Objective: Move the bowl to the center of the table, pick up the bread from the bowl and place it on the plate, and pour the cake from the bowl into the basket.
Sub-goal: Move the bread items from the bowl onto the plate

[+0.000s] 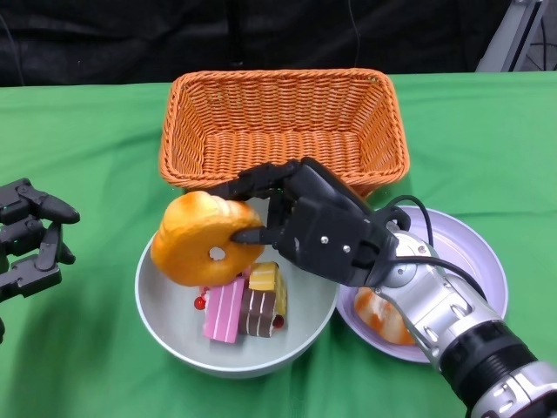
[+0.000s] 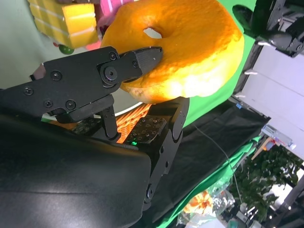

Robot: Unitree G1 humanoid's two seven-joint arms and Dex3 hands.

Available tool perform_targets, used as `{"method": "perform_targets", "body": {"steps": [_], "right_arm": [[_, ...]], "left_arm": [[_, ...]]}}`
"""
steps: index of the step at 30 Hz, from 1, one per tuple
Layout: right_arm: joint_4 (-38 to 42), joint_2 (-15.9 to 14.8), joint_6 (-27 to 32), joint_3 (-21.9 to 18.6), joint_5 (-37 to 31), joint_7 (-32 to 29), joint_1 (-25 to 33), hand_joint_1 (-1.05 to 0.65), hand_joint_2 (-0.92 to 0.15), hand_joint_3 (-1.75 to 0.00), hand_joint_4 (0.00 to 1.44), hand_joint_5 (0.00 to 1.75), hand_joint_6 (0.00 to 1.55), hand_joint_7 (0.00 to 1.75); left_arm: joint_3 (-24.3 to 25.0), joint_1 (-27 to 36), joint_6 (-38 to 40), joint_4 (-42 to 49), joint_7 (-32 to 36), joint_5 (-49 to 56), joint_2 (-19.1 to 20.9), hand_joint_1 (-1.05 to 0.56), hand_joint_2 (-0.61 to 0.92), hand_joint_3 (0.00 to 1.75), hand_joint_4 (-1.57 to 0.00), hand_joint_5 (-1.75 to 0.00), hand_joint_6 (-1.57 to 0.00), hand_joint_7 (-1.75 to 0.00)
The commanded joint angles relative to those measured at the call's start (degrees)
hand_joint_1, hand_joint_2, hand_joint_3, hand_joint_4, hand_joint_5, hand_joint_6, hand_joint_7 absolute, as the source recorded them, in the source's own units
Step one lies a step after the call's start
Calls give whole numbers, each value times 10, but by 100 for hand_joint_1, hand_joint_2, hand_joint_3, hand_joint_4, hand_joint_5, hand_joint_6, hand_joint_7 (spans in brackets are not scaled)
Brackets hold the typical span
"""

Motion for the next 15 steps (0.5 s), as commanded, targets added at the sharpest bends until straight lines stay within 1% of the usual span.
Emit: {"method": "perform_targets", "body": {"steps": [1,4,5,7,9,12,15], "right_arm": [[-17,-12,-22,-15,17,-4,15,-26,-92,-5,70,141,112,1],[-22,-20,-58,-21,22,-10,24,-25,-92,-2,72,152,115,2],[-24,-24,-72,-21,22,-13,27,-25,-92,-2,72,153,115,2],[-26,-31,-95,-24,21,-15,32,-25,-92,-2,70,152,115,2],[-30,-37,-110,-27,21,-16,37,-26,-92,-3,71,149,115,2],[-55,-51,-128,-32,18,-19,55,-25,-92,-3,71,148,114,2],[-88,-61,-137,-43,30,-18,77,-22,-91,-2,72,147,115,2]], "left_arm": [[4,-2,-1,6,-10,-6,14,0,50,116,-85,-157,-87,-124],[5,-2,1,5,-9,-7,13,-1,50,115,-85,-156,-87,-123],[5,-2,1,5,-9,-6,13,0,50,115,-85,-156,-87,-123],[5,-2,0,5,-9,-6,13,0,50,114,-85,-156,-87,-123],[4,-1,0,5,-9,-5,13,0,51,114,-85,-156,-87,-123],[3,-1,-1,5,-9,-3,14,0,51,114,-85,-156,-86,-124],[5,-3,3,6,-8,-5,14,0,51,114,-84,-157,-86,-125]]}}
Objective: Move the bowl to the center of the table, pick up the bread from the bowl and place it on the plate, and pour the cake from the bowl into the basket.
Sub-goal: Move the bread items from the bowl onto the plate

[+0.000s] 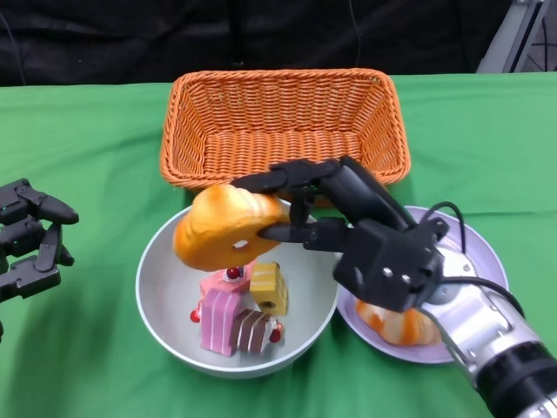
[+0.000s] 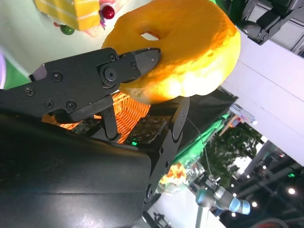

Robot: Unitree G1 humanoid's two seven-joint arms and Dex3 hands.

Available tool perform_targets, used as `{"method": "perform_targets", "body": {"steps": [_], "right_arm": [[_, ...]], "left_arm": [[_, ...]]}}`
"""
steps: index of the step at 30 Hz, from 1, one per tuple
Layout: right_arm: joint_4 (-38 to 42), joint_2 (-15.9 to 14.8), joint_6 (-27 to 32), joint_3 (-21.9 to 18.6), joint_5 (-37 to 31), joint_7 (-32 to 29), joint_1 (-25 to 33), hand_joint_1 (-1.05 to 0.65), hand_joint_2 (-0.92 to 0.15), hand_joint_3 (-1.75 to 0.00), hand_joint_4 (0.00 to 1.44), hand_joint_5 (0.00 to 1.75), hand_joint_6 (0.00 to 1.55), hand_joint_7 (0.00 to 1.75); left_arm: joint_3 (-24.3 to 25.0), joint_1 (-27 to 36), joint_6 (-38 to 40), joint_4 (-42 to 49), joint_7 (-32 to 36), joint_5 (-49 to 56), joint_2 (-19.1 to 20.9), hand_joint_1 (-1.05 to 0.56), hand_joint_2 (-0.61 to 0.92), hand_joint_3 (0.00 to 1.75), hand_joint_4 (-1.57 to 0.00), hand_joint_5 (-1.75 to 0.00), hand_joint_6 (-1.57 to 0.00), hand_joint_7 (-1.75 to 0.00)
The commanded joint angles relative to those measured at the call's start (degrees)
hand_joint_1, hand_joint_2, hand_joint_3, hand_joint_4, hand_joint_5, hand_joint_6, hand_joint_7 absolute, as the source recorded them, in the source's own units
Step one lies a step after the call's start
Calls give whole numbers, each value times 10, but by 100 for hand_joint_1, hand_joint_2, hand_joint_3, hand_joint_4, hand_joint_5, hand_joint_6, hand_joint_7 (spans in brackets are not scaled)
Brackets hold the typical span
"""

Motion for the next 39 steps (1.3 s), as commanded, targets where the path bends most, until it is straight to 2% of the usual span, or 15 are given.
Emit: {"method": "perform_targets", "body": {"steps": [1,7,15,17,18,20,24,27,32,39], "right_arm": [[-35,-16,-18,-19,22,-4,24,-20,-91,-1,72,144,115,2],[-78,-27,-23,-38,46,7,54,-15,-91,0,78,122,116,2],[-152,-45,-13,-64,77,17,99,-14,-92,0,81,118,116,2],[-165,-47,-10,-68,78,16,107,-14,-92,0,81,117,116,2],[-173,-48,-7,-71,77,14,113,-15,-92,-1,80,128,116,2],[-191,-51,0,-77,77,13,125,-16,-92,-1,79,137,117,3],[-233,-56,25,-89,82,13,151,-12,-91,0,78,121,116,3],[-241,-62,24,-95,81,13,160,-10,-92,-1,78,117,116,3],[-248,-73,20,-109,77,4,175,-11,-91,-1,78,130,116,3],[-249,-73,20,-109,77,4,176,-11,-92,0,77,132,116,3]], "left_arm": [[4,-3,3,4,-2,-4,13,0,51,114,-84,-157,-86,-126],[3,-4,1,8,-3,-2,16,0,51,114,-84,-157,-86,-125],[9,-8,6,13,-17,-12,16,-1,52,112,-84,-156,-85,-124],[10,-8,6,13,-18,-12,16,-1,52,112,-84,-156,-86,-124],[9,-8,8,13,-17,-10,16,-1,52,111,-84,-155,-85,-124],[9,-8,8,14,-17,-9,17,-2,52,111,-84,-155,-85,-124],[13,-10,7,17,-25,-15,16,-1,53,111,-85,-155,-86,-123],[12,-10,11,16,-23,-14,16,-1,52,111,-85,-155,-86,-122],[11,-9,11,12,-15,-13,14,-1,53,111,-85,-154,-85,-123],[11,-9,11,12,-15,-13,14,-1,53,110,-85,-154,-85,-124]]}}
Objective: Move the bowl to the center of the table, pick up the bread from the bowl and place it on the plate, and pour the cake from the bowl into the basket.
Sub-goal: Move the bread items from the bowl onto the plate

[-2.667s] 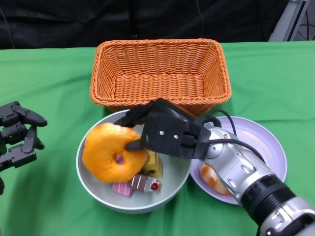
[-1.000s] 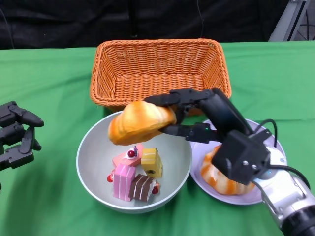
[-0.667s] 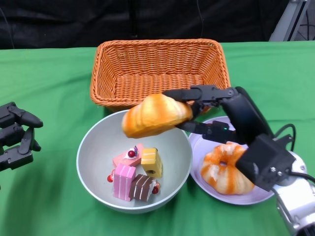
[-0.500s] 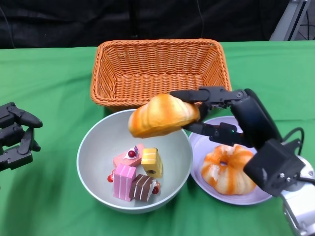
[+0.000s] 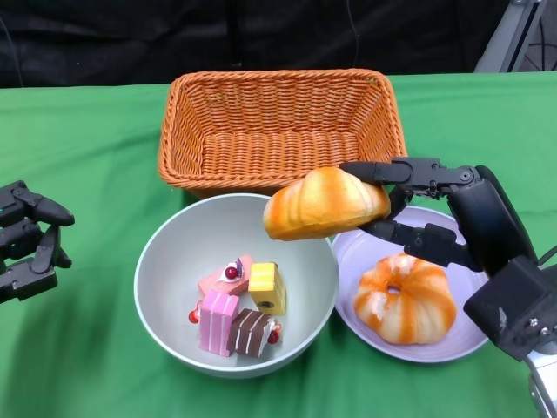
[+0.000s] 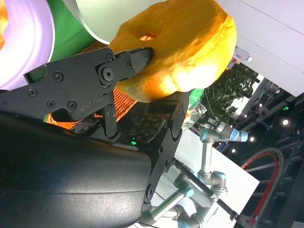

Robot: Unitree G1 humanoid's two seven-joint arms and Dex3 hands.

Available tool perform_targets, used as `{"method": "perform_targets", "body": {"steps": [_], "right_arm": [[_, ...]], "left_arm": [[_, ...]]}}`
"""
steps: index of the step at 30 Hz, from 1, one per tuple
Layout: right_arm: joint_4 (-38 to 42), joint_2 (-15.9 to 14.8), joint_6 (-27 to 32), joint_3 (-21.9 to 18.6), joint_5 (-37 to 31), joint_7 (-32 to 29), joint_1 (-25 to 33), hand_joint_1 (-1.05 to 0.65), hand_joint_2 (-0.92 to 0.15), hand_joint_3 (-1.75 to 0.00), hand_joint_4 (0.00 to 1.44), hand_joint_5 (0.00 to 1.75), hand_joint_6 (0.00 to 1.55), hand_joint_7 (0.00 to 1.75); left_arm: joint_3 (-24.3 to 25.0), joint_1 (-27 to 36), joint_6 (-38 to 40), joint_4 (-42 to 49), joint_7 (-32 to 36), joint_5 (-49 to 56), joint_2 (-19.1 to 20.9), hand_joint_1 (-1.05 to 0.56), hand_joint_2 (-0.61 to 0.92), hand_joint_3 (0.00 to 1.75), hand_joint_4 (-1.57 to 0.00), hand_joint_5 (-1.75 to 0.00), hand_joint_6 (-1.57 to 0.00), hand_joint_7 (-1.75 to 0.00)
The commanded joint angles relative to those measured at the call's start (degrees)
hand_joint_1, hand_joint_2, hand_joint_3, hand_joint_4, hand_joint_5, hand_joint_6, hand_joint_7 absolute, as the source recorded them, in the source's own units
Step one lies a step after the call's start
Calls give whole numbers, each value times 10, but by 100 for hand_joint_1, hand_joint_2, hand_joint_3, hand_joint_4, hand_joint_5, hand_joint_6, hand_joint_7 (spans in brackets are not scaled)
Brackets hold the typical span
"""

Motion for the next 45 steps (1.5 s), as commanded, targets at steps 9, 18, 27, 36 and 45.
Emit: {"method": "perform_targets", "body": {"steps": [9,18,27,36,45], "right_arm": [[42,-58,-64,-50,-80,-107,18,-3,-87,0,84,110,118,5],[149,-82,-116,-56,-128,-202,-21,-3,-86,0,86,113,119,5],[221,-96,-124,-48,-157,-262,-50,2,-84,0,88,115,120,6],[230,-100,-126,-40,-157,-275,-53,2,-83,0,87,117,120,5],[292,-107,-112,-9,-188,-292,-76,0,-83,0,91,106,119,4]], "left_arm": [[2,-9,4,4,2,-1,14,-2,53,111,-84,-156,-84,-125],[3,-14,6,12,-5,-6,16,-2,54,110,-84,-157,-83,-126],[4,-14,7,13,-7,-8,18,0,54,112,-83,-157,-82,-127],[4,-14,7,13,-8,-8,18,0,52,114,-83,-157,-82,-128],[5,-16,11,16,-8,-9,22,-1,53,115,-82,-158,-82,-129]]}}
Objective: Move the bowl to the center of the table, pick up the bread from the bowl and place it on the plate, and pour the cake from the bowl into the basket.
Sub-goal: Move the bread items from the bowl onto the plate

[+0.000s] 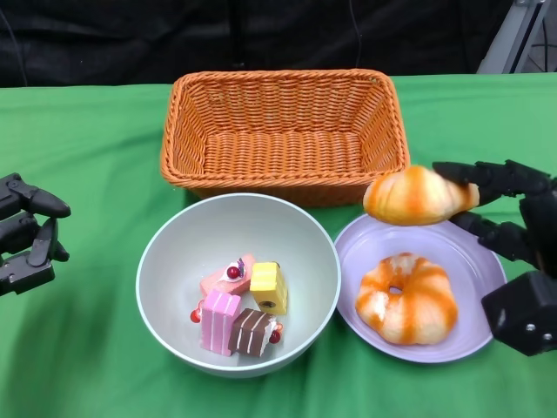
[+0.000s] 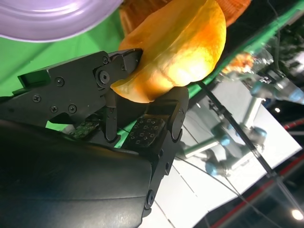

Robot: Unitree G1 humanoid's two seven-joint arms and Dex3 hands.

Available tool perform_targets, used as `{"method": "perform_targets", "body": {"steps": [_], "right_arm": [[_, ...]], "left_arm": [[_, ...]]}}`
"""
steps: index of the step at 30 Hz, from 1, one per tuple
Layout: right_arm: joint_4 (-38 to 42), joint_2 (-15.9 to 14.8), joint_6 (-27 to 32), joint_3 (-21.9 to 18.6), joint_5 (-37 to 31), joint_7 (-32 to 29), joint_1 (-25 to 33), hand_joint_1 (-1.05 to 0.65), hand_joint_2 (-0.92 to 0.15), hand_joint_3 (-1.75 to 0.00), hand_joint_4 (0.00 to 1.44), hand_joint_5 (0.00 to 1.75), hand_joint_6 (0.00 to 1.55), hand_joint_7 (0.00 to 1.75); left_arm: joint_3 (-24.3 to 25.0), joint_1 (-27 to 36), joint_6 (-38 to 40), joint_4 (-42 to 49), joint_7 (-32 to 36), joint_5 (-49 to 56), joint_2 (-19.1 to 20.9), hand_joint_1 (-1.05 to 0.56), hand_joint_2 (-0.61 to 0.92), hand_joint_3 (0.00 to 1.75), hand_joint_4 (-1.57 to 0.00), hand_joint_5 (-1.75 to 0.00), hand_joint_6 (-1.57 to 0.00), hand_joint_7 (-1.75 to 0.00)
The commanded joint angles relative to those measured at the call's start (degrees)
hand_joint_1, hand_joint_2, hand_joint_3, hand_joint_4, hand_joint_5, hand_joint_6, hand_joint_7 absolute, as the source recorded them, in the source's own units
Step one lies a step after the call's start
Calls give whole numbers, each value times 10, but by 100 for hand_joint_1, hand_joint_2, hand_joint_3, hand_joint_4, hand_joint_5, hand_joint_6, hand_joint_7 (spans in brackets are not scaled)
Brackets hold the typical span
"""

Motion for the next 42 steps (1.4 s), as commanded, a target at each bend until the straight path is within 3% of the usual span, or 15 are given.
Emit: {"method": "perform_targets", "body": {"steps": [1,8,25,29,42], "right_arm": [[31,-13,12,12,-11,-14,-17,0,-83,0,92,103,119,3],[66,-11,33,40,-24,-10,-50,2,-83,0,97,90,118,2],[191,5,58,94,-26,-31,-128,-3,-85,-1,91,100,117,0],[206,7,64,101,-25,-31,-134,-4,-87,-1,86,108,117,0],[207,-1,82,133,-36,-21,-131,-3,-88,0,84,110,115,0]], "left_arm": [[5,-3,4,7,-6,-3,17,-1,53,115,-82,-158,-82,-129],[6,-2,8,3,-8,-7,15,0,54,114,-82,-158,-82,-128],[6,0,0,4,-4,-4,15,-2,55,113,-83,-159,-81,-131],[7,0,1,4,-10,-7,16,-3,54,114,-83,-158,-82,-130],[5,2,3,0,-8,-4,16,-3,53,114,-83,-156,-82,-128]]}}
